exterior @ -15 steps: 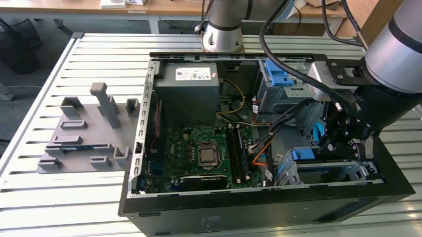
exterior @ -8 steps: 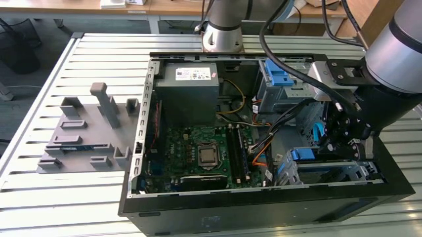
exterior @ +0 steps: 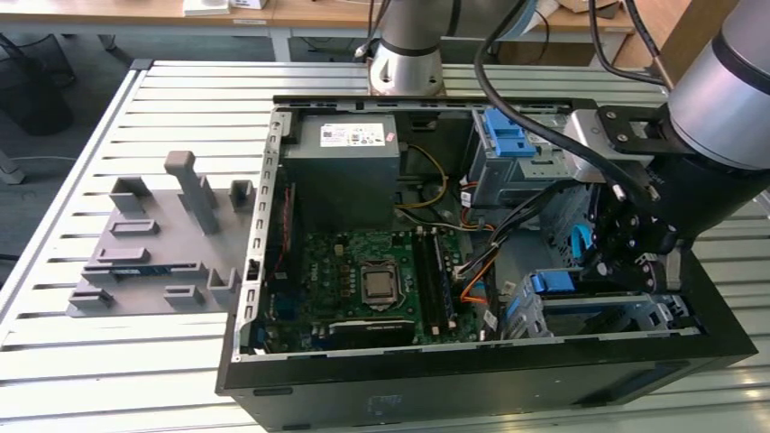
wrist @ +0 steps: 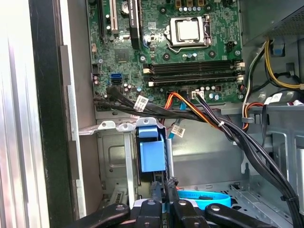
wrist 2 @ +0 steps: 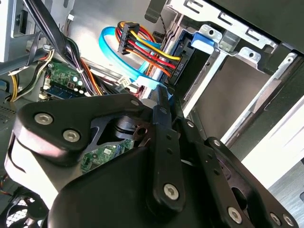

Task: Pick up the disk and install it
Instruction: 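Insert the second disk wire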

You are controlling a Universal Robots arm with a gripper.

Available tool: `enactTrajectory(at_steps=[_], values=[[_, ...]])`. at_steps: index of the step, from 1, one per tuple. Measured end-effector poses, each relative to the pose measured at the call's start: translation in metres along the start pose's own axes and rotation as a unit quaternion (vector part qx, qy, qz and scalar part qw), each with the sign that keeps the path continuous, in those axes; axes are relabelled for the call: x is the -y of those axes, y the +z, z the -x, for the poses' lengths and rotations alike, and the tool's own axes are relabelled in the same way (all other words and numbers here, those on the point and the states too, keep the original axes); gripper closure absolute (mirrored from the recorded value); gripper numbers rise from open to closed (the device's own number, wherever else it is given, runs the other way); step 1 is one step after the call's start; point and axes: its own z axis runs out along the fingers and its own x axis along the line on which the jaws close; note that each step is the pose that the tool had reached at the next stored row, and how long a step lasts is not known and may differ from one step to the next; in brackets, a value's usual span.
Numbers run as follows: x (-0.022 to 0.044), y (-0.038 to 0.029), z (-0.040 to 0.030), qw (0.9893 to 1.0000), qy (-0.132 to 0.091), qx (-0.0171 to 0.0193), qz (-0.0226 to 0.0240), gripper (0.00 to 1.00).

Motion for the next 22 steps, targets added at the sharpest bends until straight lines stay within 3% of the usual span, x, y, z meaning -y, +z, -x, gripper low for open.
enactTrajectory(at_steps=[4, 16, 22], values=[[0.0013, -0.0003, 0.0001, 1.0000, 0.001, -0.0002, 0.0030, 0.84], [0.0033, -0.0003, 0.0003, 1.0000, 0.001, 0.0051, 0.0036, 0.84], [0.0038, -0.0002, 0.0004, 1.0000, 0.002, 0.0059, 0.0037, 0.84]])
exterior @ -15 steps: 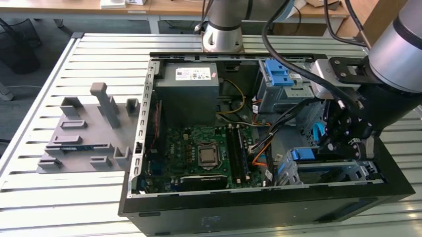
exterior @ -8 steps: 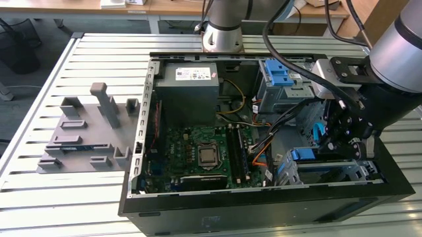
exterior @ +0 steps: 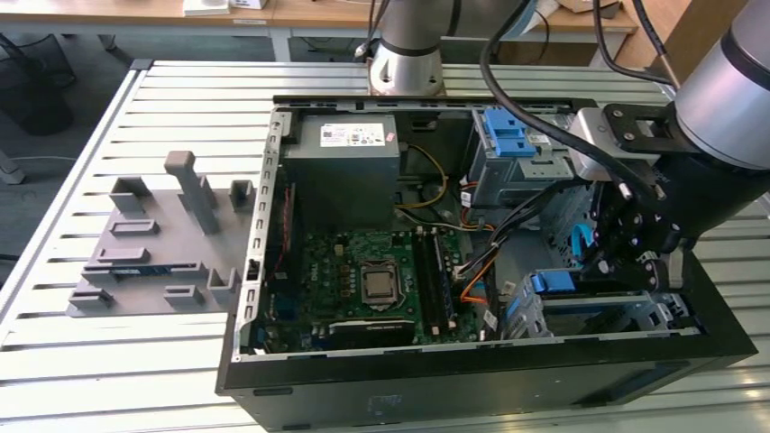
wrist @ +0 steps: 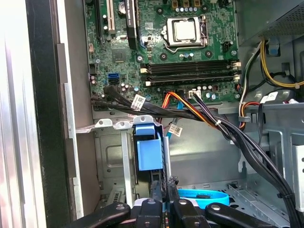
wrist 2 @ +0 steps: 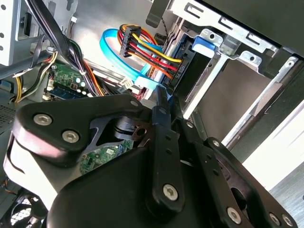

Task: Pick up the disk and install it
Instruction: 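Insert the second disk wire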

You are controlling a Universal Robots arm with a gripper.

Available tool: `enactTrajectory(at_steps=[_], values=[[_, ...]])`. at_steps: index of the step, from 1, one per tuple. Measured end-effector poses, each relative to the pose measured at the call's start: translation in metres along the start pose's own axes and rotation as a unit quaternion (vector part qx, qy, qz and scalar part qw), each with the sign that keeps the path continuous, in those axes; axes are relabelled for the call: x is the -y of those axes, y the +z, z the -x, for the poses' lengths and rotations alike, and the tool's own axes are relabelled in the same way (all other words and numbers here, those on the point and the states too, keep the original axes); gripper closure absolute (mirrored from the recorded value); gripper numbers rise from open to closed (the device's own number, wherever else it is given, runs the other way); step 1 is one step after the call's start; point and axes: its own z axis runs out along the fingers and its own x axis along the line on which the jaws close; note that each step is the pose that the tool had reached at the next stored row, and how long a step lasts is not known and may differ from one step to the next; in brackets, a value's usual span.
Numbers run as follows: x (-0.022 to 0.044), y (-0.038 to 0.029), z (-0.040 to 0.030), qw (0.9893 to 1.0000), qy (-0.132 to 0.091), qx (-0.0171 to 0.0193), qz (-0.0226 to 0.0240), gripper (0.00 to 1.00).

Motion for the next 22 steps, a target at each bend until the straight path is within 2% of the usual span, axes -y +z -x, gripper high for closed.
enactTrajectory(at_steps=[16, 22], values=[[0.0001, 0.0017, -0.0006, 1.0000, 0.000, 0.0001, 0.0000, 0.84], [0.0002, 0.0047, -0.0016, 1.0000, 0.000, 0.0001, 0.0000, 0.84]])
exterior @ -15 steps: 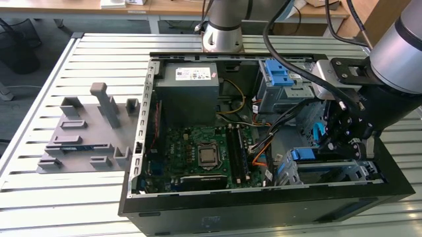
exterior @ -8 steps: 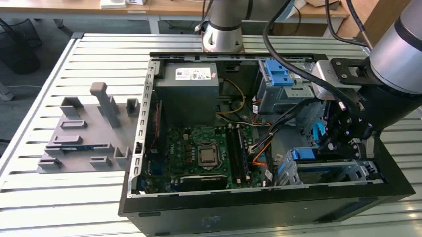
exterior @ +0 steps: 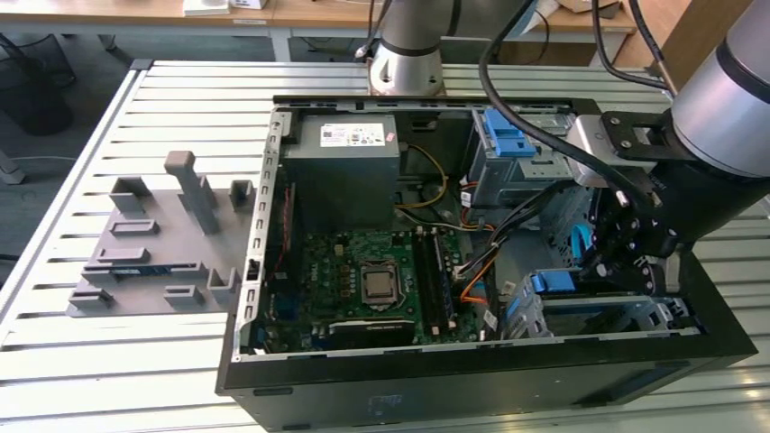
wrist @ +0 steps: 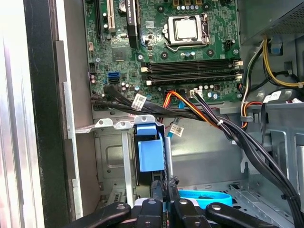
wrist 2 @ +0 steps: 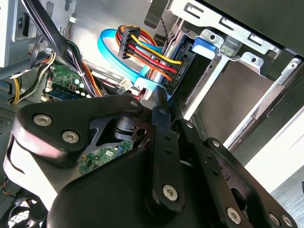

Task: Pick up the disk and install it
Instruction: 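Insert the second disk wire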

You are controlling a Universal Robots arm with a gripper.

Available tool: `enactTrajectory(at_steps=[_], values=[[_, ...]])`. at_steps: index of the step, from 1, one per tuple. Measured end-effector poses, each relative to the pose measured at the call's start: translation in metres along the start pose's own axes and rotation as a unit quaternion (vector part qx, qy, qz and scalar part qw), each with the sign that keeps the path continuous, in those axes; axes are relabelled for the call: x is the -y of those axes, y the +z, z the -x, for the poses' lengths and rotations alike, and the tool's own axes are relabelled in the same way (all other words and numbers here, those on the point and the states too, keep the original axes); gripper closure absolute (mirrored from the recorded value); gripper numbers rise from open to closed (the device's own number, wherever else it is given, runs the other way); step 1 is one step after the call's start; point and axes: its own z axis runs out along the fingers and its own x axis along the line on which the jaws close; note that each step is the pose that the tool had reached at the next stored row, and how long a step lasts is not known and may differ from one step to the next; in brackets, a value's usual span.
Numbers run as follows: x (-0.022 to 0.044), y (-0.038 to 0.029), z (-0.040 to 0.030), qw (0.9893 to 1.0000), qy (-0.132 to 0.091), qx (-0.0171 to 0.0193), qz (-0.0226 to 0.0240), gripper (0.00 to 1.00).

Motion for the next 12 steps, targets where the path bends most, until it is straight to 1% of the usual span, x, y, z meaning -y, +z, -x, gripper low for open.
enactTrajectory(at_steps=[6, 7, 8, 12], values=[[0.0000, 0.0006, -0.0001, 1.0000, 0.000, 0.0001, -0.0001, 0.84], [0.0000, 0.0007, -0.0001, 1.0000, 0.000, 0.0002, 0.0000, 0.83], [0.0000, 0.0007, -0.0001, 1.0000, 0.000, 0.0002, 0.0000, 0.76], [0.0000, 0.0007, -0.0001, 1.0000, 0.000, 0.0001, 0.0000, 0.76]])
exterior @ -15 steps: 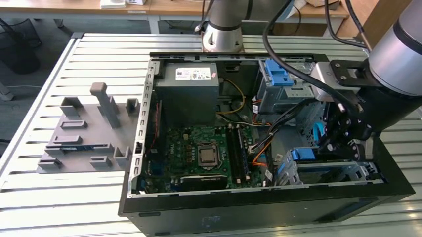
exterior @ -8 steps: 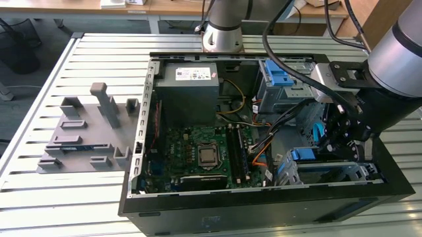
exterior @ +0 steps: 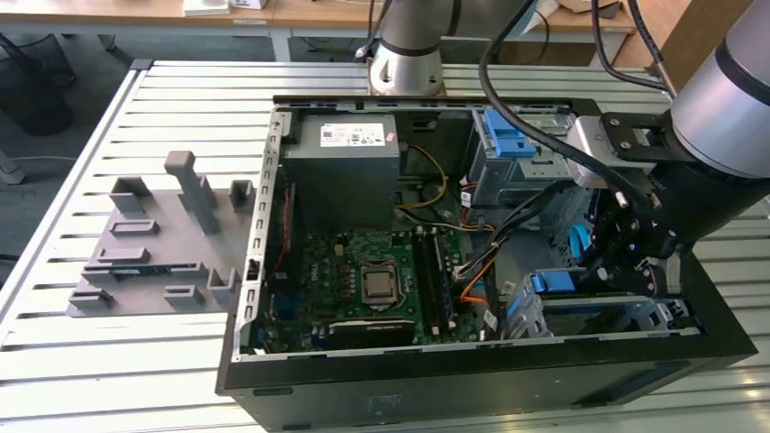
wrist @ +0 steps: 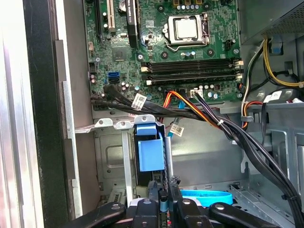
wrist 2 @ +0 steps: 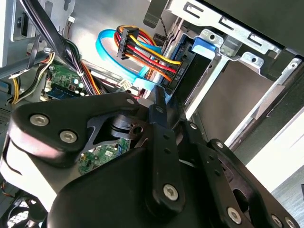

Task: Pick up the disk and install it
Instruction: 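Insert the second disk wire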

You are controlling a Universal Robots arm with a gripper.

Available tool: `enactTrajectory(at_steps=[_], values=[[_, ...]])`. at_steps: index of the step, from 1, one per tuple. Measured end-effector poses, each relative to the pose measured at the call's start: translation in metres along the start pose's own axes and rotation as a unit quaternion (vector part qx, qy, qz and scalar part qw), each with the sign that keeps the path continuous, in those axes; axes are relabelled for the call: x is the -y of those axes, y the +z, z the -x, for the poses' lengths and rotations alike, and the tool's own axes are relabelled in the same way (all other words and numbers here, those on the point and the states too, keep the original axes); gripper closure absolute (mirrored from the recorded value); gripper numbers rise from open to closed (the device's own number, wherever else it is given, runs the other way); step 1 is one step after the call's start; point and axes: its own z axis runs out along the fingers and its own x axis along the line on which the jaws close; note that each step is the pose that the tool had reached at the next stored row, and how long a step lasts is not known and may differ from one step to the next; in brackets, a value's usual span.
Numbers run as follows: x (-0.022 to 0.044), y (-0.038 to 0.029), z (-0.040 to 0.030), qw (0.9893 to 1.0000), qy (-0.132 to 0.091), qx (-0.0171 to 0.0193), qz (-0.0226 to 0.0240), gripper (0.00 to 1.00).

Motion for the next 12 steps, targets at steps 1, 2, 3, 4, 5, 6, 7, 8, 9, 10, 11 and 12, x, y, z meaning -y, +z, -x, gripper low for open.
enactTrajectory(at_steps=[1, 2, 3, 4, 5, 6, 7, 8, 9, 10, 11, 12], values=[[0.0000, 0.0000, 0.0000, 1.0000, 0.000, 0.0000, 0.0000, 0.76], [0.0000, -0.0001, 0.0000, 1.0000, 0.000, 0.0001, 0.0000, 0.76], [0.0000, -0.0002, 0.0000, 1.0000, 0.000, 0.0001, 0.0000, 0.76], [0.0000, -0.0008, 0.0001, 1.0000, 0.000, 0.0000, 0.0000, 0.76], [0.0000, -0.0026, 0.0002, 1.0000, 0.000, 0.0000, 0.0000, 0.76], [0.0000, -0.0039, 0.0003, 1.0000, 0.000, -0.0001, 0.0000, 0.76], [0.0000, -0.0059, 0.0004, 1.0000, 0.000, 0.0000, 0.0000, 0.76], [0.0000, -0.0069, 0.0004, 1.0000, 0.000, -0.0001, 0.0001, 0.76], [0.0000, -0.0078, 0.0005, 1.0000, 0.000, 0.0000, 0.0001, 0.76], [0.0000, -0.0087, 0.0006, 1.0000, 0.000, 0.0000, 0.0001, 0.76], [0.0000, -0.0096, 0.0006, 1.0000, 0.000, 0.0000, 0.0002, 0.76], [-0.0001, -0.0105, 0.0007, 1.0000, 0.000, -0.0001, 0.0002, 0.76]])
